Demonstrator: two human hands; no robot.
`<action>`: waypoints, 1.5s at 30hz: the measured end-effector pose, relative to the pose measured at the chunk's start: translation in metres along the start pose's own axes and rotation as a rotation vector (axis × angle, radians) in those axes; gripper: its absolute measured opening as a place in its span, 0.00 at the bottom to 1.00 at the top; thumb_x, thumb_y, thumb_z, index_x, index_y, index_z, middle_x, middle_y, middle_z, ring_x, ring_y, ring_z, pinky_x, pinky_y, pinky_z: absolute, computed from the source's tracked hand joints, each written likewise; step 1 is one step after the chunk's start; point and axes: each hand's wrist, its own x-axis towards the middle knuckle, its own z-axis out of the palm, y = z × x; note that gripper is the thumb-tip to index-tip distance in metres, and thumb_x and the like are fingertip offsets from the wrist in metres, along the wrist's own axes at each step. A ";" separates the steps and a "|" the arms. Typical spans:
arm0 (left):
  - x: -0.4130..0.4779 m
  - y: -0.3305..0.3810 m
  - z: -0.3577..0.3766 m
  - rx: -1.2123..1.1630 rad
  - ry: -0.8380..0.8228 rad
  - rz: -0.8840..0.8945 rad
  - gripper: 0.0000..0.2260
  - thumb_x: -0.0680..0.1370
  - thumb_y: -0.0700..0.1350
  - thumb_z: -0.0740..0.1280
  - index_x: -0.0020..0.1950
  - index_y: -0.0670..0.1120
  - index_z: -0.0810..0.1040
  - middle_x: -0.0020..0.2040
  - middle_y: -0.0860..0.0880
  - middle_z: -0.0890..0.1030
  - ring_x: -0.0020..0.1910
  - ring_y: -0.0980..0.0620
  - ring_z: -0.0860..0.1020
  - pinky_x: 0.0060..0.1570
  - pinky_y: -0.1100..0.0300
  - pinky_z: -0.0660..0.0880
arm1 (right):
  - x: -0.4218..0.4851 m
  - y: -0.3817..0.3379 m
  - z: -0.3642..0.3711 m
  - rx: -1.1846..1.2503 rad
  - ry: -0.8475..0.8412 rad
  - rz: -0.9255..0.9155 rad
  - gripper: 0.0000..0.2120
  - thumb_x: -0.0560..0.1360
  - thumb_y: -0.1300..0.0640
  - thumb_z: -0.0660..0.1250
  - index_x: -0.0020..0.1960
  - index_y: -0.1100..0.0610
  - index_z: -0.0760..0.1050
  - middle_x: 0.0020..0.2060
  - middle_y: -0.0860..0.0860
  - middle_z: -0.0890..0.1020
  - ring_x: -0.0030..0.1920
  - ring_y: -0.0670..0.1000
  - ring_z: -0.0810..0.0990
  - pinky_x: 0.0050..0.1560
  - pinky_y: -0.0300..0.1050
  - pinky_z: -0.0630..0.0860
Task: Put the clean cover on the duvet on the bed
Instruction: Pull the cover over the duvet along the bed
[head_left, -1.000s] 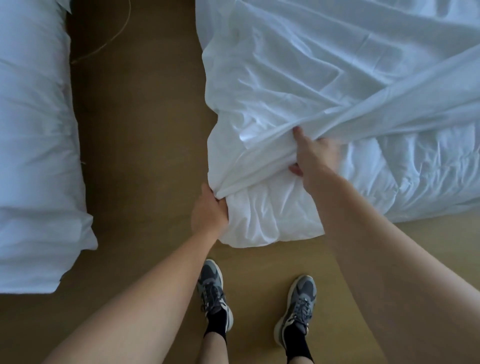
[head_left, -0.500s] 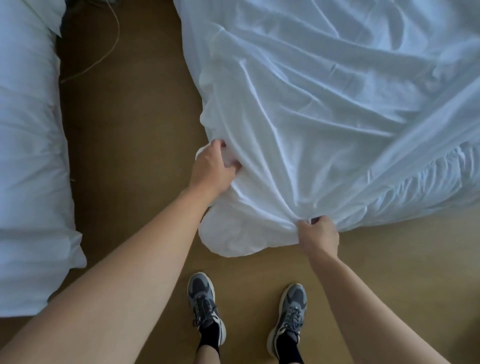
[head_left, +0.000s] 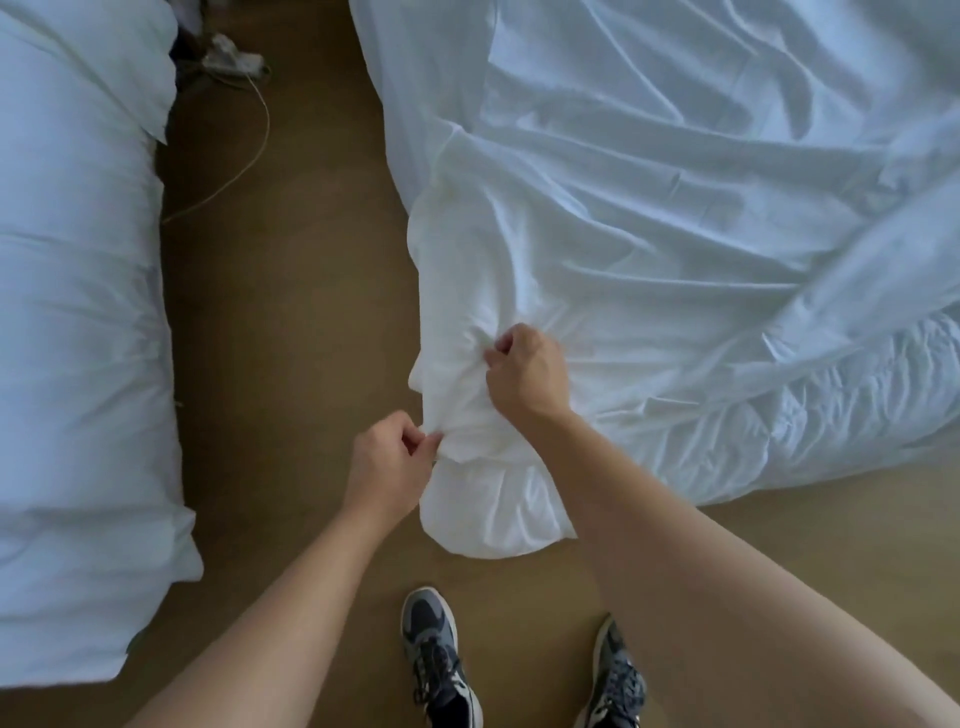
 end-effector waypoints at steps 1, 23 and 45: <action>0.004 0.003 -0.002 0.030 -0.069 -0.008 0.15 0.77 0.51 0.73 0.35 0.48 0.73 0.30 0.53 0.76 0.28 0.59 0.73 0.28 0.67 0.65 | -0.003 0.003 -0.002 0.006 -0.007 0.003 0.04 0.76 0.60 0.68 0.48 0.58 0.80 0.42 0.55 0.82 0.45 0.58 0.80 0.40 0.42 0.68; 0.196 0.184 -0.037 -0.194 -0.283 -0.025 0.31 0.73 0.66 0.72 0.68 0.47 0.75 0.57 0.56 0.75 0.56 0.53 0.75 0.56 0.56 0.73 | -0.007 -0.055 -0.038 -0.332 -0.782 -0.170 0.06 0.78 0.59 0.65 0.49 0.58 0.80 0.43 0.53 0.82 0.42 0.53 0.81 0.40 0.42 0.77; 0.418 0.208 -0.122 -0.800 -0.675 -0.403 0.29 0.72 0.62 0.75 0.66 0.46 0.78 0.60 0.45 0.82 0.59 0.45 0.79 0.60 0.47 0.78 | 0.226 -0.144 -0.035 -0.570 -0.428 -0.015 0.17 0.85 0.49 0.53 0.55 0.59 0.76 0.50 0.57 0.81 0.45 0.57 0.80 0.43 0.45 0.72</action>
